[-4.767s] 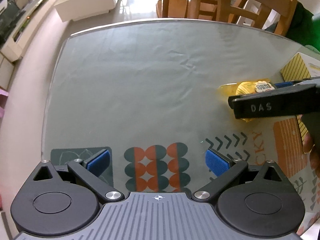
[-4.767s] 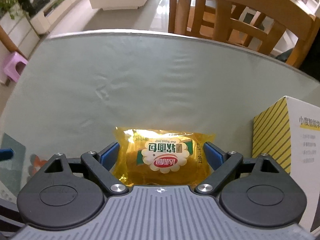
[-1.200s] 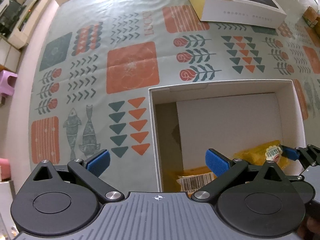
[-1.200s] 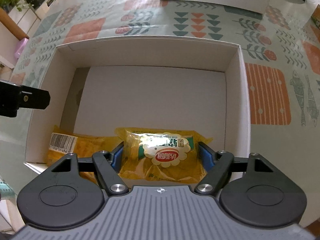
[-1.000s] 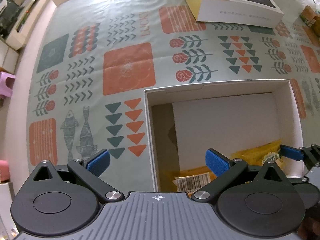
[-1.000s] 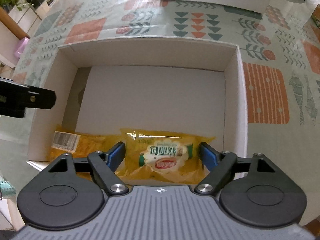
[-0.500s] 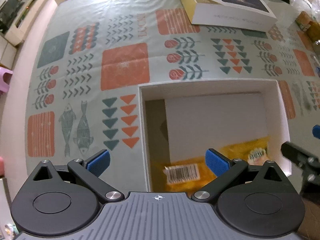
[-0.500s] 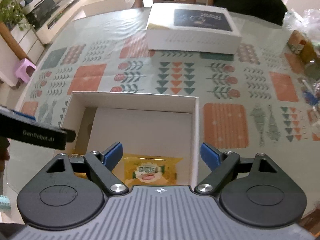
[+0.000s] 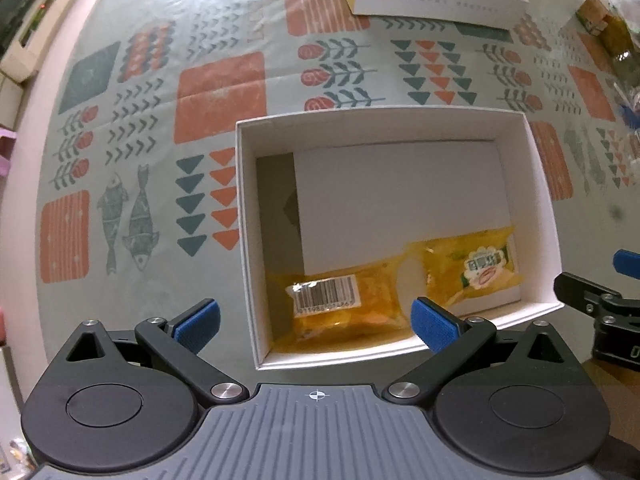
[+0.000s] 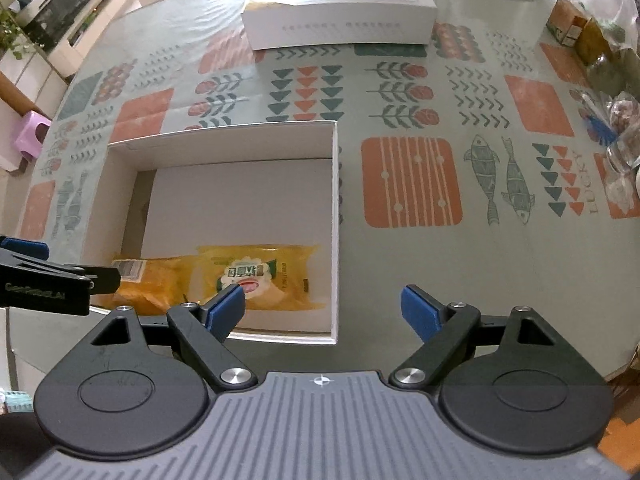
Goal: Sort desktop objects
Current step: 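Lower the pack beside the other pack and open the right gripper, then move both grippers toward the white tablet box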
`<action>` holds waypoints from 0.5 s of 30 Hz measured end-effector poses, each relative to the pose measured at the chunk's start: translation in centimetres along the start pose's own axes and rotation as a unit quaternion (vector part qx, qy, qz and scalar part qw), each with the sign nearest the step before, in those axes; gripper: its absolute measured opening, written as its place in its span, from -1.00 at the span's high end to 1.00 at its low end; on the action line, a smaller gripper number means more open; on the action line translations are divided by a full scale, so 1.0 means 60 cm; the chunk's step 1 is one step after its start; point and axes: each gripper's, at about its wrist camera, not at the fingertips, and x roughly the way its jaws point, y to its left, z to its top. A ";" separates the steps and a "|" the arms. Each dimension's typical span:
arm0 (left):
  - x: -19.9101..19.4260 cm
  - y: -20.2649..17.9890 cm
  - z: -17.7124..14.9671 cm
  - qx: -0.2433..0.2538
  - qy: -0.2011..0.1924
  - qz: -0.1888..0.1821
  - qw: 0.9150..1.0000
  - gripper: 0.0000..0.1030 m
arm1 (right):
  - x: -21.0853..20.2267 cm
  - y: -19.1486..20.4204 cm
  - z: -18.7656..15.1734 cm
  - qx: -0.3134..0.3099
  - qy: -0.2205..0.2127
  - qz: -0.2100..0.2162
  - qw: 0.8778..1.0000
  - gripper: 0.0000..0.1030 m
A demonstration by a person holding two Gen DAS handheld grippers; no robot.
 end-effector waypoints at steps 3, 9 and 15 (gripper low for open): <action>-0.002 -0.003 0.008 -0.009 -0.004 0.002 1.000 -1.00 | 0.004 0.001 0.014 -0.011 -0.003 0.007 1.000 -1.00; -0.006 -0.007 0.050 -0.033 -0.017 0.002 0.999 -1.00 | 0.012 -0.008 0.064 -0.022 -0.018 0.016 0.999 -1.00; -0.005 -0.015 0.117 -0.035 -0.031 0.006 0.999 -1.00 | 0.022 -0.025 0.140 -0.031 -0.040 0.015 0.999 -1.00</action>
